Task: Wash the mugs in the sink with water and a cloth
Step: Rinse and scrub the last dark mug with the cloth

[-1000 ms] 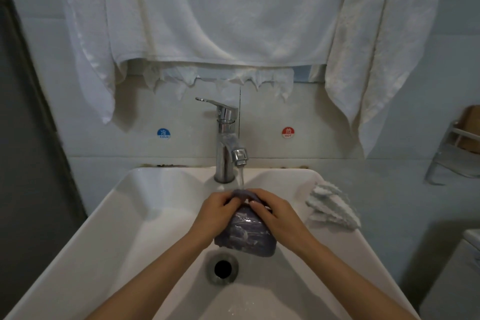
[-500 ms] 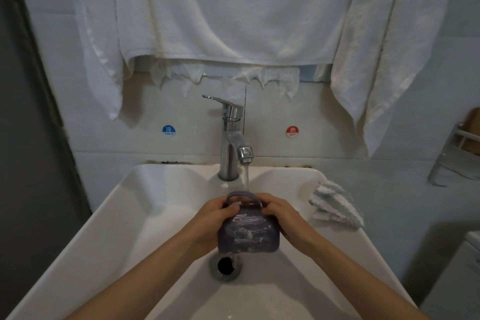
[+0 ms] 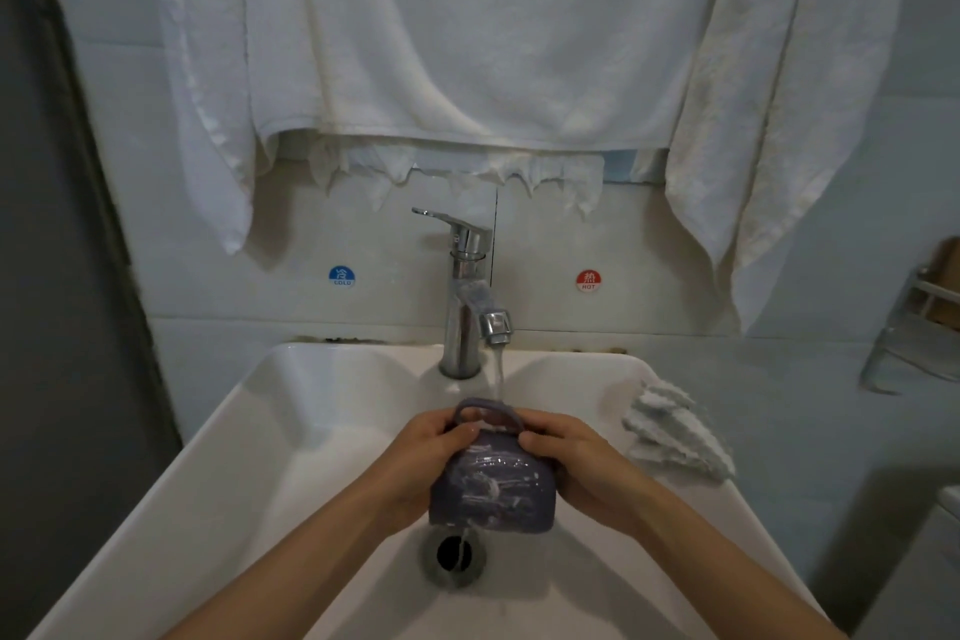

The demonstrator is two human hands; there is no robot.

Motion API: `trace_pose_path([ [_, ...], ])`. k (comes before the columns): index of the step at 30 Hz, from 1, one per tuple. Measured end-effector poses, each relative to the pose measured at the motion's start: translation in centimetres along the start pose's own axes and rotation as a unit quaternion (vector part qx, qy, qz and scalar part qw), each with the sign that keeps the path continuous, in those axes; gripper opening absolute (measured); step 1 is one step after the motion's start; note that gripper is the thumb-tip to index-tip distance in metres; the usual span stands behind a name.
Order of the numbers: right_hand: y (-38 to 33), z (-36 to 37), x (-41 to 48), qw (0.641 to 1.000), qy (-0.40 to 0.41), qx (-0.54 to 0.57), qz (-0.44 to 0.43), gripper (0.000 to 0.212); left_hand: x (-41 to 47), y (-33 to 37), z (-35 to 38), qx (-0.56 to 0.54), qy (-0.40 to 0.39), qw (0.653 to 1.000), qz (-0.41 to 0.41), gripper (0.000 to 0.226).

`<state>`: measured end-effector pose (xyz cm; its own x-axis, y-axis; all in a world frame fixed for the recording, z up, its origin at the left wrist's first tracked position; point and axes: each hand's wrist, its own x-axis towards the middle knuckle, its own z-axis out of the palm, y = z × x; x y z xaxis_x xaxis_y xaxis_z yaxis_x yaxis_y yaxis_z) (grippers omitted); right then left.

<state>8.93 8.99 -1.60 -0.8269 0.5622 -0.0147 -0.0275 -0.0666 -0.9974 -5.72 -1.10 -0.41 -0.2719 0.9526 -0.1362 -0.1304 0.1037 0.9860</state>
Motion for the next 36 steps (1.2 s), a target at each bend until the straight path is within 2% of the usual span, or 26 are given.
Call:
trace_pose_path([
  [2, -0.2, 0.1, 0.0, 1.000, 0.012, -0.001, 0.007, 0.036, 0.1, -0.1, 0.0, 0.006, 0.004, 1.000, -0.002, 0.020],
  [4, 0.3, 0.3, 0.2, 0.998, 0.048, -0.031, 0.002, 0.026, 0.2, -0.3, 0.0, 0.014, 0.009, 1.000, 0.009, 0.020],
  [6, 0.7, 0.6, 0.3, 0.996, 0.073, -0.060, -0.004, 0.030, 0.4, -0.5, 0.0, 0.026, 0.014, 0.999, 0.027, 0.020],
  [9, 0.7, 0.5, 0.2, 0.996, 0.059, -0.058, -0.016, 0.024, 0.5, -0.8, 0.1, 0.024, 0.031, 0.999, 0.019, 0.018],
  [12, 0.1, 0.6, -0.3, 0.997, 0.057, -0.048, -0.015, 0.037, 0.4, -0.7, 0.2, -0.005, 0.043, 0.999, 0.006, 0.020],
  [14, 0.4, 0.7, -0.2, 0.993, 0.084, -0.074, -0.026, 0.034, 0.4, -0.7, 0.4, -0.055, 0.031, 0.998, 0.005, 0.027],
  [18, 0.8, 1.1, 0.3, 0.963, 0.174, -0.188, -0.084, 0.013, 0.4, -0.8, 1.0, -0.077, 0.033, 0.996, 0.030, 0.028],
  [21, -0.1, 1.4, 1.0, 0.937, 0.197, -0.263, -0.117, 0.016, 0.3, -1.0, 1.3, -0.030, 0.046, 0.997, 0.056, 0.023],
  [24, -0.9, 1.4, 2.2, 0.907, 0.187, -0.360, -0.112, 0.027, 0.3, -1.1, 1.2, -0.004, 0.066, 0.994, 0.085, 0.021],
  [31, 1.0, 1.2, 1.9, 0.936, 0.155, -0.290, -0.129, 0.015, 0.2, -1.2, 0.8, 0.070, 0.114, 0.988, 0.077, 0.019],
  [36, 0.5, 0.9, 2.0, 0.927, 0.163, -0.285, -0.179, 0.016, 0.0, -0.5, 0.7, -0.009, 0.074, 0.994, 0.083, 0.025],
])
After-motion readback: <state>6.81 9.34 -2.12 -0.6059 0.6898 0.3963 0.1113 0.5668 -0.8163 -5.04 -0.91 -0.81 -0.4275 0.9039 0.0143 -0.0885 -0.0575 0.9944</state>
